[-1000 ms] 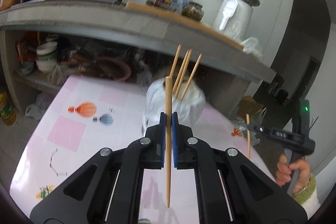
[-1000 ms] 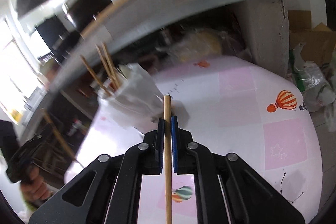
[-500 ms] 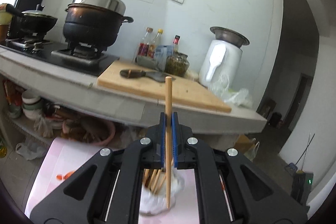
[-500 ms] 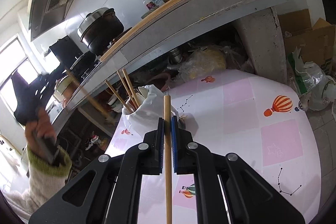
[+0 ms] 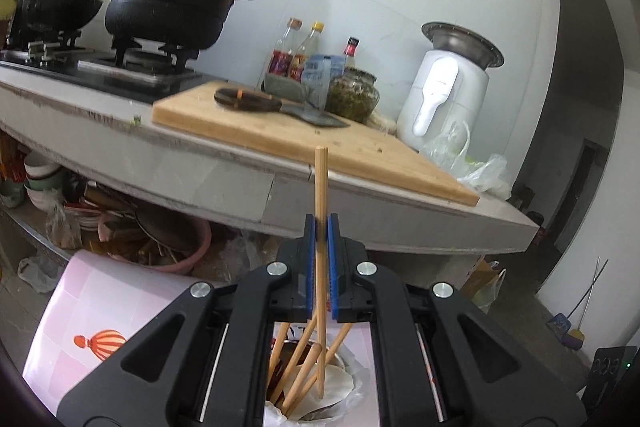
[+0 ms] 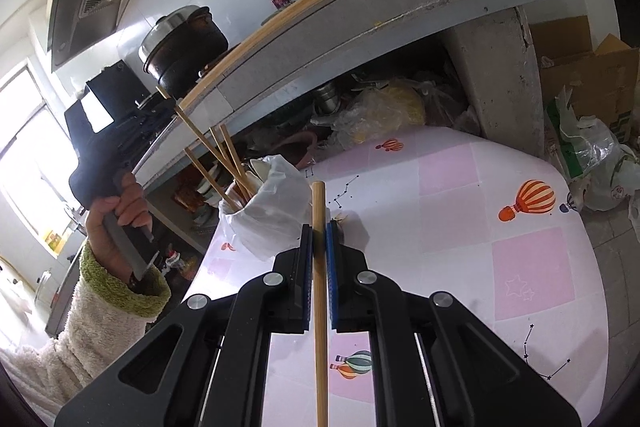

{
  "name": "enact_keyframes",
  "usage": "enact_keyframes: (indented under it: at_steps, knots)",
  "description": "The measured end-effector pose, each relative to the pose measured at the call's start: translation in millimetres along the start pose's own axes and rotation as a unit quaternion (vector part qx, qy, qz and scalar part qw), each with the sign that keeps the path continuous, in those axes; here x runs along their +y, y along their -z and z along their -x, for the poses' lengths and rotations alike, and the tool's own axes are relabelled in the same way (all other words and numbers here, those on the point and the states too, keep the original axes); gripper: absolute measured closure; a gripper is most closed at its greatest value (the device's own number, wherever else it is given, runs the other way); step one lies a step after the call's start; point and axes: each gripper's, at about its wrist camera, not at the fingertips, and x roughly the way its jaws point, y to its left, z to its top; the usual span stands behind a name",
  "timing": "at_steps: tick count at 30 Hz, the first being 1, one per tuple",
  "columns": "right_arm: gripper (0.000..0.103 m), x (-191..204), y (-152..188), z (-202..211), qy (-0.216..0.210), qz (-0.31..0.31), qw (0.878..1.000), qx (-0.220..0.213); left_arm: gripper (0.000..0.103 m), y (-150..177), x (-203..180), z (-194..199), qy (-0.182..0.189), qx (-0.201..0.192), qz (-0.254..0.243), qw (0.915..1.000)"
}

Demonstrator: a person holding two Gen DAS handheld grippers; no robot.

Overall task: Organize utensils
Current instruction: 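Carry both held chopsticks over the bagged holder with both tools, then lower the chopstick into the holder and open the left tool while the right tool holds its chopstick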

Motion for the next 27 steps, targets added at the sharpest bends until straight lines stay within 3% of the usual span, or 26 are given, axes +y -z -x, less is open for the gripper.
enact_keyframes:
  at_steps: [9, 27]
  knots:
    - [0.096, 1, 2, -5, 0.007, 0.005, 1.000, 0.008, 0.098, 38, 9, -10, -0.001, 0.030, -0.010, 0.9995]
    - [0.096, 11, 1, -2, 0.014, 0.017, 1.000, 0.008, 0.098, 50, 1, 11, 0.017, -0.018, -0.036, 0.9990]
